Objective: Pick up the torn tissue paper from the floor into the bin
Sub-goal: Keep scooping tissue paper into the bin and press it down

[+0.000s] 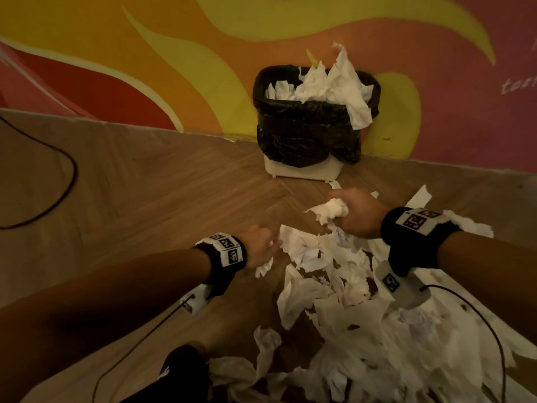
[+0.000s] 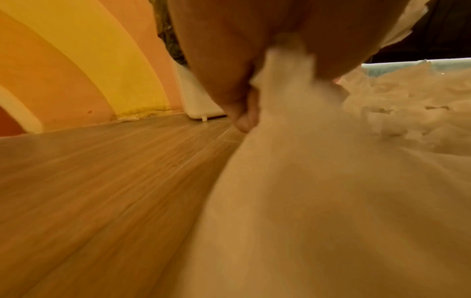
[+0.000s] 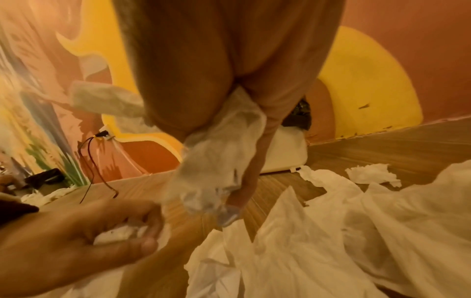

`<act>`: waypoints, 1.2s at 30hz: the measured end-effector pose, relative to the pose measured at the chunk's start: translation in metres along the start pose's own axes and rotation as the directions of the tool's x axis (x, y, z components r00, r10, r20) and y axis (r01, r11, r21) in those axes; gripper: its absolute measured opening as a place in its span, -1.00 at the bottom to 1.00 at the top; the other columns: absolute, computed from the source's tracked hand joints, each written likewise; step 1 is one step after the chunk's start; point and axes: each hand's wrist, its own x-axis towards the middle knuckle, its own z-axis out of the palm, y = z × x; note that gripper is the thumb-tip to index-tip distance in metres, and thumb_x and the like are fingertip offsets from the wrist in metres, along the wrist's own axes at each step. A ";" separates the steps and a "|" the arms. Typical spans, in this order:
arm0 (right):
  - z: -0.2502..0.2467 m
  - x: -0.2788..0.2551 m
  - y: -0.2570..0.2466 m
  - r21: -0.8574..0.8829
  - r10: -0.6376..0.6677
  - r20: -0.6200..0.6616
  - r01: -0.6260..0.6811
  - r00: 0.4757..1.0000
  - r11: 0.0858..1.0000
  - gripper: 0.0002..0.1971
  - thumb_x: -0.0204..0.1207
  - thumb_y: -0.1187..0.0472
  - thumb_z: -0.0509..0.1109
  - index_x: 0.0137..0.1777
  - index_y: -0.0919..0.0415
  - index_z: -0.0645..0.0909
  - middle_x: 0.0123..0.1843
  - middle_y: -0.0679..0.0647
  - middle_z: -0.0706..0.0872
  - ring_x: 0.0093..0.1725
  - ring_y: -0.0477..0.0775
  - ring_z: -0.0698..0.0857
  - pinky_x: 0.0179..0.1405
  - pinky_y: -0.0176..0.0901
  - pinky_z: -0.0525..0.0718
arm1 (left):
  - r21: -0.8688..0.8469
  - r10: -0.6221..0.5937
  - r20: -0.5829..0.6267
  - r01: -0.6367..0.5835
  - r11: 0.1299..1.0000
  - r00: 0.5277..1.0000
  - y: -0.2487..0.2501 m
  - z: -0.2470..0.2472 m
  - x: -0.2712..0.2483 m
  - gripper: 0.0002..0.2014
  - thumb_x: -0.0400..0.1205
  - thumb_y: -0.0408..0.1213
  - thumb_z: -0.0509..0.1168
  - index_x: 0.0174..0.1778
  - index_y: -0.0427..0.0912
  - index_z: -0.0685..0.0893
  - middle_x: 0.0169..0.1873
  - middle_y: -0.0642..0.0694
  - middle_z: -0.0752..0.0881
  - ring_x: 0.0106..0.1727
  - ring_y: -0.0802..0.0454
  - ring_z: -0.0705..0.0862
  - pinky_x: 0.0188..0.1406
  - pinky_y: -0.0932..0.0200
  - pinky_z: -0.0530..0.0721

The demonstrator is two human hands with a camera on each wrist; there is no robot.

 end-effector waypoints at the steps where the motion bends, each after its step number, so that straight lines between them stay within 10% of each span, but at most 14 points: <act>1: -0.002 -0.001 0.000 0.025 -0.005 -0.025 0.006 1.000 1.000 -0.71 0.39 0.35 0.47 -0.29 -0.10 0.55 -0.22 -0.05 0.68 -0.10 0.06 0.66 -0.14 -0.03 0.57 | -0.043 0.026 -0.004 -0.026 0.999 1.000 0.003 0.000 0.005 -0.84 0.73 -0.08 0.06 0.14 -0.03 0.40 0.04 -0.16 0.68 -0.10 -0.05 0.61 -0.07 0.03 0.63; 6: -0.012 -0.001 0.002 0.161 0.014 -0.104 0.003 0.995 0.987 -0.76 0.43 0.47 0.31 -0.15 0.12 0.69 -0.13 0.12 0.78 -0.07 0.18 0.73 -0.03 0.12 0.69 | -0.122 0.215 -0.011 -0.215 0.969 0.976 0.034 -0.001 0.020 -0.52 0.70 0.04 0.14 0.54 0.04 0.28 0.44 -0.11 0.43 0.31 -0.06 0.55 0.22 0.10 0.52; 9: -0.025 -0.002 0.001 0.293 0.085 -0.150 -0.038 0.985 0.955 -0.77 0.51 0.45 0.24 -0.20 0.23 0.69 -0.17 0.29 0.76 -0.14 0.26 0.70 -0.05 0.13 0.70 | 0.075 0.186 0.179 -0.202 0.977 0.966 0.049 0.011 0.030 -0.30 0.63 0.21 0.17 0.65 0.07 0.11 0.61 -0.20 0.21 0.52 -0.23 0.38 0.46 -0.10 0.44; 15: -0.046 -0.006 0.003 0.410 0.210 -0.243 -0.096 0.947 0.907 -0.57 0.56 -0.09 0.36 -0.54 -0.01 0.47 -0.54 -0.15 0.54 -0.42 -0.05 0.52 -0.30 -0.13 0.42 | 0.133 0.163 0.240 -0.199 0.971 0.957 0.048 0.029 0.046 -0.38 0.68 -0.03 0.22 0.65 -0.10 0.22 0.63 -0.21 0.21 0.59 -0.25 0.31 0.56 -0.04 0.33; 18: -0.050 -0.010 0.003 0.497 0.178 -0.231 -0.041 0.957 0.867 -0.71 0.41 -0.04 0.55 -0.44 -0.05 0.56 -0.48 -0.17 0.66 -0.38 -0.18 0.64 -0.26 -0.30 0.56 | 0.133 0.119 0.202 -0.148 0.980 0.972 0.051 0.018 0.044 -0.43 0.72 -0.06 0.14 0.63 -0.17 0.21 0.60 -0.20 0.30 0.57 -0.20 0.34 0.53 0.04 0.32; 22: -0.059 -0.010 0.008 0.452 0.100 -0.197 0.000 0.975 0.892 -0.65 0.38 0.35 0.58 -0.32 -0.09 0.51 -0.48 -0.24 0.64 -0.46 -0.38 0.59 -0.35 -0.43 0.51 | -0.054 0.136 0.100 -0.131 0.990 0.986 0.047 -0.011 0.041 -0.46 0.74 0.07 0.01 0.59 -0.13 0.30 0.47 -0.15 0.51 0.43 -0.13 0.52 0.43 0.02 0.47; 27: -0.073 0.001 0.003 0.506 0.101 -0.194 0.011 0.976 0.863 -0.66 0.37 0.48 0.54 -0.19 0.01 0.53 -0.19 0.11 0.66 -0.17 0.09 0.73 -0.13 -0.07 0.72 | -0.346 0.140 -0.225 -0.214 0.914 0.964 0.047 -0.054 0.034 -0.58 0.77 -0.04 0.01 -0.04 -0.31 0.61 -0.37 -0.03 0.61 -0.37 0.18 0.57 -0.23 0.07 0.56; 32: -0.077 0.012 -0.002 0.567 0.125 -0.266 0.050 0.956 0.822 -0.66 0.53 0.54 0.26 0.05 0.08 0.65 -0.10 -0.05 0.69 -0.11 0.01 0.68 -0.19 -0.31 0.65 | -0.509 0.059 -0.352 -0.243 0.826 0.934 0.046 -0.094 0.029 -0.57 0.75 0.03 0.03 -0.31 -0.12 0.58 -0.46 0.03 0.53 -0.46 0.18 0.47 -0.37 0.26 0.40; 36: -0.077 0.018 -0.011 0.639 0.143 -0.296 0.085 0.944 0.764 -0.56 0.54 0.63 0.12 -0.14 0.17 0.74 -0.09 -0.19 0.70 -0.03 -0.24 0.64 -0.09 -0.35 0.60 | -0.549 0.060 -0.448 -0.327 0.769 0.892 0.041 -0.114 0.030 -0.35 0.68 0.17 0.06 -0.28 -0.47 0.52 -0.41 -0.22 0.52 -0.43 0.03 0.47 -0.33 0.12 0.41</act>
